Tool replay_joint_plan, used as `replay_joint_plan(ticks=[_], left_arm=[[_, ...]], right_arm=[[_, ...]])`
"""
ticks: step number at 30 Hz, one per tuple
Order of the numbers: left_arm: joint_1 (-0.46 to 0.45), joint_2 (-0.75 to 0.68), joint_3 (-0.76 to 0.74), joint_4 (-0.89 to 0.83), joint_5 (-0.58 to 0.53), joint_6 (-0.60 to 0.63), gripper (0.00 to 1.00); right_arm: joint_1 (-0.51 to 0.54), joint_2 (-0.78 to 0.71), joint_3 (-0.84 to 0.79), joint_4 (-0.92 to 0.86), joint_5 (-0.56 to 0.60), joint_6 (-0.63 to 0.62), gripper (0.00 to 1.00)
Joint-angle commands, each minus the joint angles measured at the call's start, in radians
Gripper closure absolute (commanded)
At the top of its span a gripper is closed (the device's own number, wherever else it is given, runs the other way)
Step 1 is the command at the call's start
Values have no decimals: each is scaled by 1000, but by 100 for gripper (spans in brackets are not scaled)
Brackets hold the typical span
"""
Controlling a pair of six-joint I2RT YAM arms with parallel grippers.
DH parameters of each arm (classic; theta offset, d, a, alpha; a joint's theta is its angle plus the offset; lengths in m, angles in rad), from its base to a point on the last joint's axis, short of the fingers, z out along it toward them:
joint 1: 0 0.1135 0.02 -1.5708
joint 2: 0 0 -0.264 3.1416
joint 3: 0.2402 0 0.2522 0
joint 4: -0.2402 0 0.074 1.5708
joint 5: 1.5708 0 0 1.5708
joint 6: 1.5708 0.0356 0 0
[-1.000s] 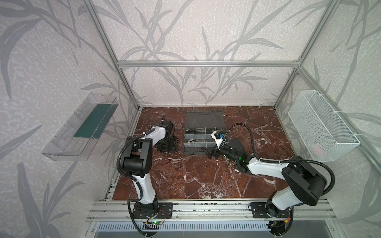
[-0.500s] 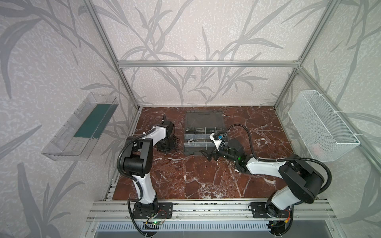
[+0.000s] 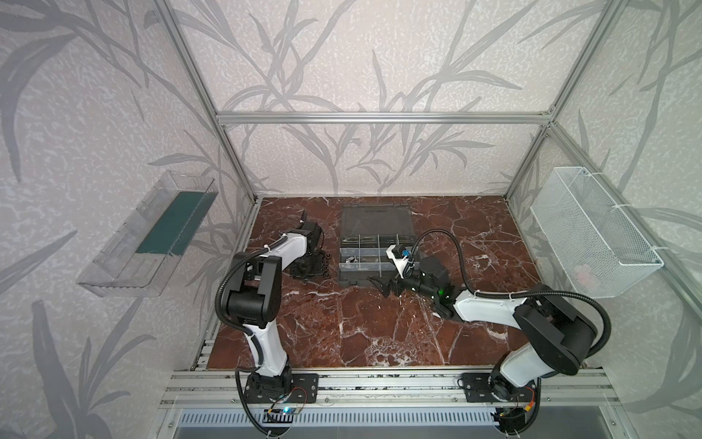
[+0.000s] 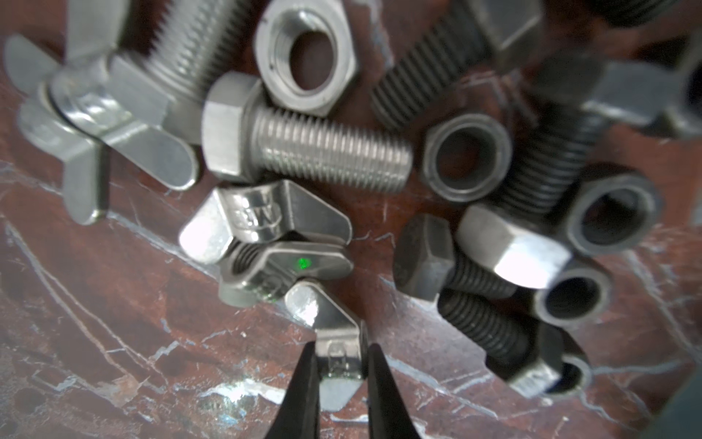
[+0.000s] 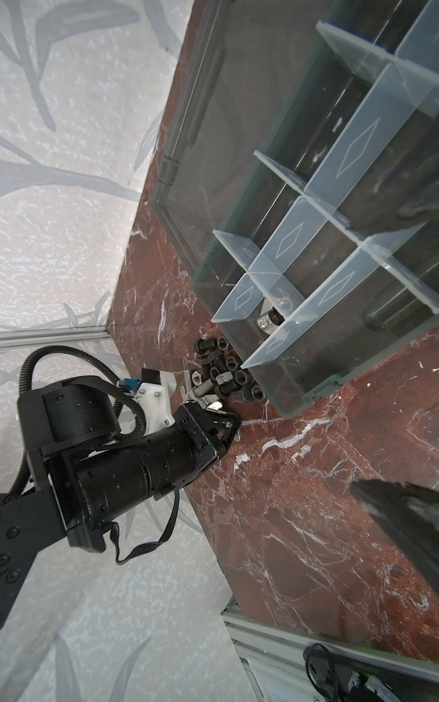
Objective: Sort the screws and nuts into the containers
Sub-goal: 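Lift the wing nut with the left gripper off the pile, then carry the wing nut with the left gripper over the nearest box compartment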
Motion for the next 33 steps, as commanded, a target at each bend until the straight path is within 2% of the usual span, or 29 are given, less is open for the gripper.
replay_joint_plan(ticks=[1, 9, 16, 20, 24, 29, 33], left_arm=[[-11, -80, -4, 23, -2, 15, 84], [-72, -151, -25, 60, 7, 34, 84], [-85, -162, 24, 89, 138, 8, 84], [-106, -128, 89, 96, 187, 5, 84], [-134, -97, 157, 82, 184, 10, 84], [-154, -50, 204, 96, 246, 34, 83], [-197, -21, 207, 132, 252, 38, 84]], right_arm=[[7, 6, 19, 31, 5, 5, 1], [6, 12, 22, 26, 17, 3, 1], [6, 23, 25, 26, 24, 0, 1], [6, 25, 26, 21, 25, -2, 1], [6, 25, 27, 19, 28, -4, 1], [6, 27, 29, 13, 31, -8, 1], [6, 32, 31, 9, 34, -13, 1]])
